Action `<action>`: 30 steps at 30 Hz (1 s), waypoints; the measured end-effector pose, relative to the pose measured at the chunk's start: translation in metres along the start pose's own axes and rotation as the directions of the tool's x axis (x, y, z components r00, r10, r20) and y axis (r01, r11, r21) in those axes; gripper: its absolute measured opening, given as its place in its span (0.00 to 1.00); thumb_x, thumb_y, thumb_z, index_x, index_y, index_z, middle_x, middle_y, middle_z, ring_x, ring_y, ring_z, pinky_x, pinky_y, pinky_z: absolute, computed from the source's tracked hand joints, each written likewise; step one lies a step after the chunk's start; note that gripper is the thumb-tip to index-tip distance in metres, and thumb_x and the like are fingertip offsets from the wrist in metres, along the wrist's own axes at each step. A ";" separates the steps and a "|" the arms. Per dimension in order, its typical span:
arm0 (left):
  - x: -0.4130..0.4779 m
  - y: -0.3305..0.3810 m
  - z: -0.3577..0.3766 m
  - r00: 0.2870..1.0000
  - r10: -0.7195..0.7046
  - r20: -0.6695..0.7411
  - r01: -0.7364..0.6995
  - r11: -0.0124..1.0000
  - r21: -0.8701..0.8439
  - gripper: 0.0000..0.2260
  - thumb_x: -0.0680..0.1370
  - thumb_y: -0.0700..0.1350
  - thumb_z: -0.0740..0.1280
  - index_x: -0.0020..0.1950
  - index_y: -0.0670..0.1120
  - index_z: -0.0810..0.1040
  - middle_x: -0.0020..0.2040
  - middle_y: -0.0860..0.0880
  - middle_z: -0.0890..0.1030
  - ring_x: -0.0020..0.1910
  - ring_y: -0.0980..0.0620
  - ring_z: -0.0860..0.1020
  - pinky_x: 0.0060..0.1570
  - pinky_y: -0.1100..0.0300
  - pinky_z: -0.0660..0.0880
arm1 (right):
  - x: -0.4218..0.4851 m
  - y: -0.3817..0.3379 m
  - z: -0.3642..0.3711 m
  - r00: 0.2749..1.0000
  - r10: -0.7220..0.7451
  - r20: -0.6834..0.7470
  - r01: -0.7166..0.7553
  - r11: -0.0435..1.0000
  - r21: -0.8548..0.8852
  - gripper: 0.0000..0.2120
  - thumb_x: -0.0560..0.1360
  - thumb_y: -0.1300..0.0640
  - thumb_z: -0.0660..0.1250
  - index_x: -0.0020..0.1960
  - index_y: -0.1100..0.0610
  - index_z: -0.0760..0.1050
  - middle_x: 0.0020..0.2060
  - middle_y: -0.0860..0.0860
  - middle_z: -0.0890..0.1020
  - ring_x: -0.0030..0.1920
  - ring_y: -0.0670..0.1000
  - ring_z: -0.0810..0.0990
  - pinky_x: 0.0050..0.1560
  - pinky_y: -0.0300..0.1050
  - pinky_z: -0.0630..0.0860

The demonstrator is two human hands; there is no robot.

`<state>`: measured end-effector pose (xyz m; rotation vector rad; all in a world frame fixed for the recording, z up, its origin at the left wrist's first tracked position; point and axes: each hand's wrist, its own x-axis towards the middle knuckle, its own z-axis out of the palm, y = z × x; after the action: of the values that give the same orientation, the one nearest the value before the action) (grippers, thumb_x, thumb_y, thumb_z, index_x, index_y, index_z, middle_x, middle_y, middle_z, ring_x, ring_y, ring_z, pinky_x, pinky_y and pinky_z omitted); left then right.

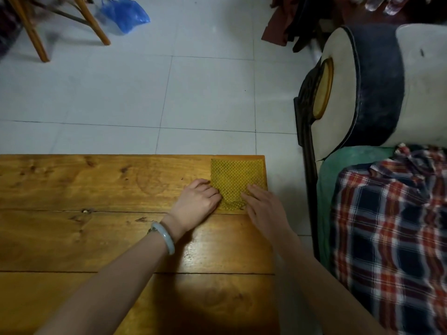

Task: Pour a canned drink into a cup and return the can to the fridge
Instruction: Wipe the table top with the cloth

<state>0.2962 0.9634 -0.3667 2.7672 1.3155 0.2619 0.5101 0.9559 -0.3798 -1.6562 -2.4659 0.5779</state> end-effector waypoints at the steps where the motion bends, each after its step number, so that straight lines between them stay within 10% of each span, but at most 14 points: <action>1: -0.003 0.000 -0.001 1.000 0.001 -0.012 -0.001 1.000 -0.001 0.02 0.73 0.42 0.70 0.42 0.46 0.83 0.39 0.50 0.83 0.39 0.50 0.81 0.57 0.56 0.73 | 0.001 -0.002 -0.001 1.000 0.012 -0.007 -0.012 1.000 0.008 0.14 0.76 0.61 0.64 0.61 0.59 0.77 0.64 0.57 0.76 0.66 0.58 0.72 0.66 0.52 0.67; 9: -0.045 0.010 -0.030 0.994 0.107 -0.008 -0.107 0.994 -0.037 0.05 0.74 0.40 0.68 0.48 0.44 0.83 0.43 0.50 0.83 0.43 0.50 0.82 0.56 0.56 0.75 | -0.025 -0.030 0.001 0.997 -0.059 0.043 0.059 0.998 -0.011 0.16 0.69 0.56 0.65 0.55 0.61 0.76 0.59 0.58 0.77 0.61 0.59 0.74 0.59 0.53 0.70; 15: -0.085 0.027 -0.060 0.982 0.177 0.063 -0.173 0.983 -0.066 0.11 0.77 0.40 0.60 0.49 0.44 0.82 0.46 0.49 0.84 0.47 0.51 0.81 0.60 0.56 0.73 | -0.039 -0.076 0.026 0.943 -0.180 0.281 0.206 0.976 -0.066 0.46 0.71 0.38 0.62 0.77 0.55 0.41 0.76 0.51 0.43 0.76 0.51 0.40 0.75 0.50 0.37; 19: -0.116 0.037 -0.072 0.974 0.188 0.127 -0.181 0.981 -0.067 0.12 0.78 0.41 0.59 0.49 0.44 0.82 0.46 0.48 0.84 0.48 0.51 0.81 0.60 0.57 0.73 | -0.046 -0.110 0.039 0.916 -0.155 0.370 0.184 0.982 -0.046 0.41 0.72 0.55 0.62 0.77 0.53 0.40 0.76 0.51 0.41 0.76 0.51 0.39 0.74 0.51 0.36; 25: -0.210 0.028 -0.085 0.936 -0.229 0.268 0.256 0.964 -0.067 0.21 0.75 0.44 0.70 0.65 0.38 0.74 0.59 0.40 0.79 0.58 0.42 0.78 0.58 0.50 0.73 | -0.070 -0.116 0.039 0.890 -0.138 0.434 0.173 0.984 -0.044 0.39 0.73 0.53 0.62 0.77 0.52 0.43 0.77 0.53 0.43 0.76 0.53 0.41 0.73 0.54 0.39; 30: -0.325 0.044 -0.098 0.774 -0.474 0.420 0.523 0.852 -0.002 0.32 0.78 0.60 0.48 0.70 0.37 0.68 0.66 0.39 0.73 0.62 0.41 0.75 0.60 0.49 0.71 | -0.126 -0.120 0.055 0.937 -0.063 0.345 0.077 0.997 -0.027 0.37 0.76 0.55 0.61 0.76 0.51 0.42 0.76 0.52 0.41 0.76 0.53 0.37 0.73 0.52 0.36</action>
<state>0.1104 0.6826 -0.3056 2.0940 1.7607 -0.2503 0.4396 0.7877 -0.3717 -1.5884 -2.7790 0.8820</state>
